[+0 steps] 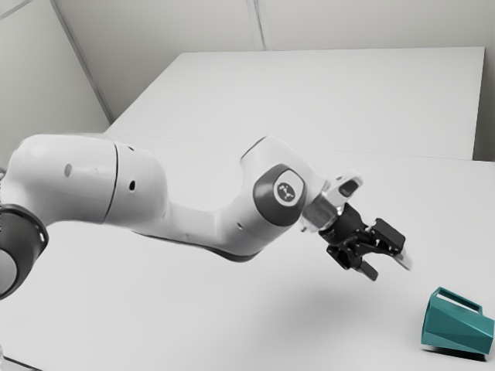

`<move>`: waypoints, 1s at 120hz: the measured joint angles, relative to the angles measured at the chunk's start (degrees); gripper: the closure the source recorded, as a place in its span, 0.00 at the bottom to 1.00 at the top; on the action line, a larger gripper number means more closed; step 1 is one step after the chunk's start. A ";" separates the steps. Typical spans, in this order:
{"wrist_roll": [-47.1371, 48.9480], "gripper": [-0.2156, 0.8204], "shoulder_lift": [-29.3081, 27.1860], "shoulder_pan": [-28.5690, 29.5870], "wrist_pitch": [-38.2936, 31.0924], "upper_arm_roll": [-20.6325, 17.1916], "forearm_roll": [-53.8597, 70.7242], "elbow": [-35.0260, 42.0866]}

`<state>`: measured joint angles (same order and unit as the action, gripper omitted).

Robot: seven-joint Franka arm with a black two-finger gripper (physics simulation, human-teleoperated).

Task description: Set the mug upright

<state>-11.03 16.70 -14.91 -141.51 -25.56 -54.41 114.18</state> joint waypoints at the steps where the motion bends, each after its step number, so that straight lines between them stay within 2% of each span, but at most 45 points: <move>1: 0.00 0.21 0.18 -0.02 -0.27 -0.12 -0.36 0.04; 30: -1.99 0.21 5.77 -1.31 -4.69 -2.79 -11.97 -0.59; 45: -4.40 0.21 6.54 -2.41 -5.61 -3.48 -17.68 -0.76; 95: -9.74 0.21 11.34 -6.39 -7.35 -3.88 -21.81 -5.65; 100: -10.10 0.27 11.59 -6.56 -7.48 -3.88 -21.90 -5.68; 113: -10.94 0.55 11.70 -6.95 -7.74 -3.88 -21.63 -5.82; 120: -11.34 0.67 11.65 -6.97 -7.82 -3.88 -21.43 -6.50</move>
<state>-22.37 28.35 -21.88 -149.34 -29.44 -75.83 107.68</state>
